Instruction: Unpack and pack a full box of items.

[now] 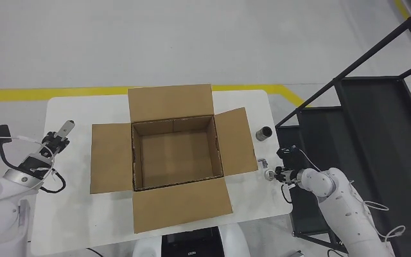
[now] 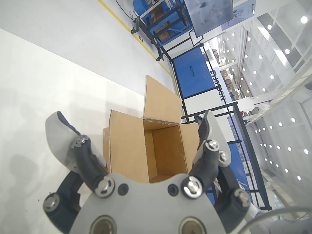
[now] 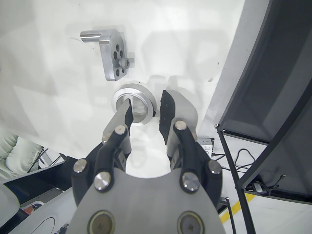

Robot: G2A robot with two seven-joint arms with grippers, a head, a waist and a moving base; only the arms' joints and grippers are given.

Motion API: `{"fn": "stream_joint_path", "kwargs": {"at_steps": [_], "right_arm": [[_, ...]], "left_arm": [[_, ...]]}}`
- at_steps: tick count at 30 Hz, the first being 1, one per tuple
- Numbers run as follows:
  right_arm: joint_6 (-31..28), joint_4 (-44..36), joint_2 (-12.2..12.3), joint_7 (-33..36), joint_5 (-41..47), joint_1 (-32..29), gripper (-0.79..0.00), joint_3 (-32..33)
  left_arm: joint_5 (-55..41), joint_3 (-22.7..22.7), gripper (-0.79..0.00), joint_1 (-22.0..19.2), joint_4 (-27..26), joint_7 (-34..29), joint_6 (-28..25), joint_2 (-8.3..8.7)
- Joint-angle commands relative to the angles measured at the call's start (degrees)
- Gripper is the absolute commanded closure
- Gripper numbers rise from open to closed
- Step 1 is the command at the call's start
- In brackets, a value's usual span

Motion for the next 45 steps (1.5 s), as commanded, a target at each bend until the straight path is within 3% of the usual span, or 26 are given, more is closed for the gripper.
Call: {"fn": "stream_joint_path", "kwargs": {"at_steps": [1,3,4,5,13,20,28,37,45], "right_arm": [[0.2,0.2,0.0,0.2,-0.3,0.2,-0.2,-0.3],[0.3,0.4,0.0,0.1,-0.4,0.4,-0.111,-0.5],[0.4,0.4,0.1,0.0,-0.5,0.5,-0.012,-0.5],[0.4,0.0,0.1,-0.1,-0.7,0.6,0.0,-0.5],[0.9,-6.9,0.9,0.2,0.1,-1.7,0.0,3.5],[3.4,-18.3,1.6,2.2,2.0,-5.1,0.0,8.6],[5.7,-30.2,1.4,1.9,14.3,-4.8,0.0,11.0],[4.3,-35.9,1.0,1.0,19.7,2.3,0.0,4.5],[2.2,-34.0,-0.4,2.1,21.0,12.8,0.0,-10.7]], "left_arm": [[0.0,0.0,-0.785,0.0,0.0,0.0,0.0,0.0],[0.0,0.0,-0.785,0.0,0.0,0.0,0.0,0.0],[0.0,0.0,-0.785,0.0,0.0,0.0,0.0,0.0],[0.0,0.0,-0.785,0.0,0.0,0.0,0.0,0.0],[0.0,0.0,-0.785,0.0,0.0,0.0,0.0,0.0],[0.0,0.0,-0.785,0.0,0.0,0.0,0.0,0.0],[0.0,0.0,-0.785,0.0,0.0,0.0,0.0,0.0],[0.0,0.0,-0.785,0.0,0.0,0.0,0.0,0.0],[0.0,0.0,-0.785,0.0,0.0,0.0,0.0,0.0]]}}
